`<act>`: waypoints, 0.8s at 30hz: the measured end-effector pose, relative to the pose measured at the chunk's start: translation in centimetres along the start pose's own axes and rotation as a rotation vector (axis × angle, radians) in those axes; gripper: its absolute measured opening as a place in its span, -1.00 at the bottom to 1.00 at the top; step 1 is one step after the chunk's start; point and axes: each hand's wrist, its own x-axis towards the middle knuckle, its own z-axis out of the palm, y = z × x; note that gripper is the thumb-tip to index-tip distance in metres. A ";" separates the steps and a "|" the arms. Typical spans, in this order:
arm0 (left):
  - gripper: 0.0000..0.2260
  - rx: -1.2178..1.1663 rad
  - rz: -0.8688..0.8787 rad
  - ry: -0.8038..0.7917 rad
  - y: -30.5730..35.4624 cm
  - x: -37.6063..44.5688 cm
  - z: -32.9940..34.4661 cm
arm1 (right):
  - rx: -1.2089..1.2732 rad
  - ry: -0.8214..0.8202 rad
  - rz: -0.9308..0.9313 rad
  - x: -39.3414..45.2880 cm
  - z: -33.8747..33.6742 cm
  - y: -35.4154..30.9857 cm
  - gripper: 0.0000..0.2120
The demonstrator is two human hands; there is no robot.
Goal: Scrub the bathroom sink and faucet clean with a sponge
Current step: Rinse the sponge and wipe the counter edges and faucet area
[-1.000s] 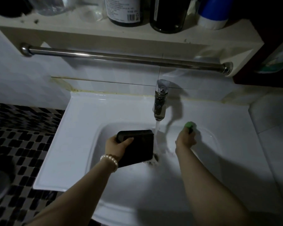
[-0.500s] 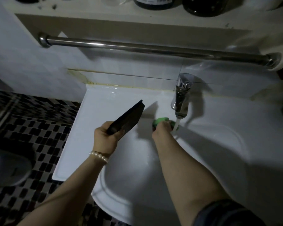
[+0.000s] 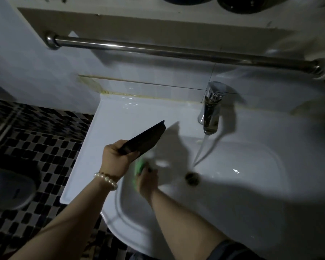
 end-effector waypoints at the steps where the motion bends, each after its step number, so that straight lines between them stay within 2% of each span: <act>1: -0.84 0.005 -0.006 -0.020 0.2 -0.2 0.5 | -0.146 -0.039 -0.038 -1.3 0.2 2.0 -0.52; 3: -0.82 0.003 -0.041 -0.067 0.1 -0.7 1.6 | -0.480 -0.113 -0.101 -3.3 -0.9 6.6 -0.52; 4: -0.79 -0.009 -0.065 -0.089 0.0 -1.0 2.2 | -0.572 -0.129 -0.086 -4.0 -2.1 8.9 -0.52; 6: -0.77 -0.013 -0.111 -0.117 -0.5 -1.5 3.4 | -0.573 -0.091 0.006 -4.8 -6.2 12.5 -0.54; 8: -0.88 -0.008 -0.157 -0.140 -0.9 -1.8 4.7 | -0.578 0.050 0.060 -4.8 -11.6 15.9 -0.57; 10: -0.90 -0.015 -0.184 -0.137 -1.2 -2.0 5.3 | -0.772 0.207 0.122 -4.2 -17.4 18.9 -0.56; 12: -0.87 0.000 -0.188 -0.124 -1.7 -2.1 5.6 | -0.978 0.256 0.117 -3.1 -21.7 19.9 -0.44; 14: -0.80 0.024 -0.196 -0.098 -2.2 -2.1 5.6 | -1.065 0.310 0.127 -1.7 -23.4 19.0 -0.43; 17: -0.82 0.039 -0.222 -0.040 -2.9 -2.3 5.0 | -0.963 0.572 0.077 0.1 -22.2 15.0 -0.46; 19: -0.87 0.029 -0.225 -0.008 -3.2 -2.5 4.5 | -1.024 0.699 0.001 0.9 -19.9 12.2 -0.56; 21: -0.89 0.022 -0.224 0.028 -3.5 -2.5 3.8 | -0.990 0.616 -0.020 1.2 -17.7 8.9 -0.66; 24: -0.88 0.014 -0.239 0.080 -4.1 -2.4 3.0 | -0.972 0.454 -0.247 3.0 -13.7 6.8 -0.66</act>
